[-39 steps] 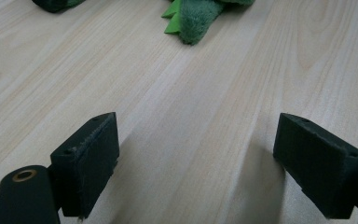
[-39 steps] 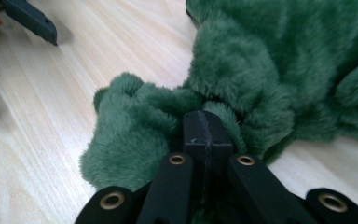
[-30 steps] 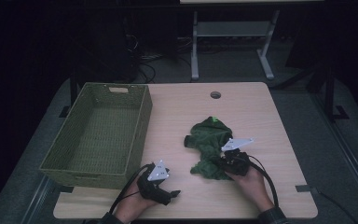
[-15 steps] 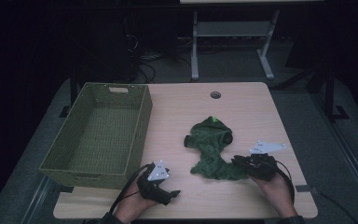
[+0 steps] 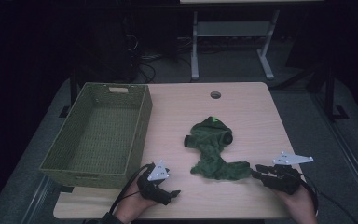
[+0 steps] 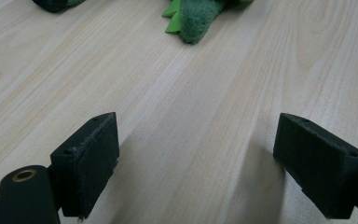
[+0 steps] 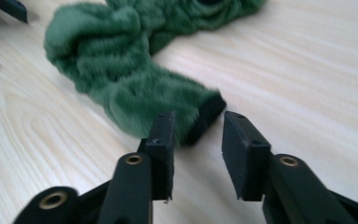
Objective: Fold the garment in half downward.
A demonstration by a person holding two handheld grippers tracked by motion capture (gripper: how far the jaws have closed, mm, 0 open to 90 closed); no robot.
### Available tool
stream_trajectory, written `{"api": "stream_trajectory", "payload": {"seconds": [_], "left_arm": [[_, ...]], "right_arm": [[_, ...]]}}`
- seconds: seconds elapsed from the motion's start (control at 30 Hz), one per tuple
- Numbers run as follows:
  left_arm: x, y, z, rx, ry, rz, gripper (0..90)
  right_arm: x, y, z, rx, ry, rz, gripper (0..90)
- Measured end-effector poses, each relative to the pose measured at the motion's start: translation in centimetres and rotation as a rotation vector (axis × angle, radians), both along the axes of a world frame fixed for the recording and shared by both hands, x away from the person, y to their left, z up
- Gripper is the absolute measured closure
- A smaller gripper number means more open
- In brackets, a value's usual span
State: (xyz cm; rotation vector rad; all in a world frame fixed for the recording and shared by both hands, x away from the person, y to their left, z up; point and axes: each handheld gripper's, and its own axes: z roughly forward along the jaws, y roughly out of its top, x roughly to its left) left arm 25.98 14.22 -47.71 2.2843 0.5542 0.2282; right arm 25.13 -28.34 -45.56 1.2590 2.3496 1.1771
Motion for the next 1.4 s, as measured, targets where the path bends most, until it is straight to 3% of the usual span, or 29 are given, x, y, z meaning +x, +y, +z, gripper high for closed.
{"api": "stream_trajectory", "payload": {"seconds": [0.27,0.47,0.57,0.83,1.03,1.4], "left_arm": [[0.0,0.0,0.0,0.001,0.000,0.000,13.6],[0.0,0.0,0.0,0.001,0.000,0.000,13.6],[0.0,0.0,0.0,0.001,0.000,0.000,13.6],[0.0,0.0,0.0,0.003,0.001,0.001,13.6],[0.0,0.0,0.0,0.003,0.000,0.001,13.5],[0.0,-0.1,0.0,-0.001,0.000,0.004,13.6]], "right_arm": [[0.6,0.0,-1.0,0.009,0.053,0.047,62.4],[0.7,0.4,-1.1,-0.002,0.047,0.076,80.7],[0.6,0.4,-1.0,-0.001,0.039,0.083,83.6],[0.4,0.9,0.8,0.010,-0.044,0.122,85.0],[0.7,2.6,2.5,0.010,-0.114,0.187,85.8],[1.9,7.0,3.9,0.011,-0.162,0.317,86.8]]}}
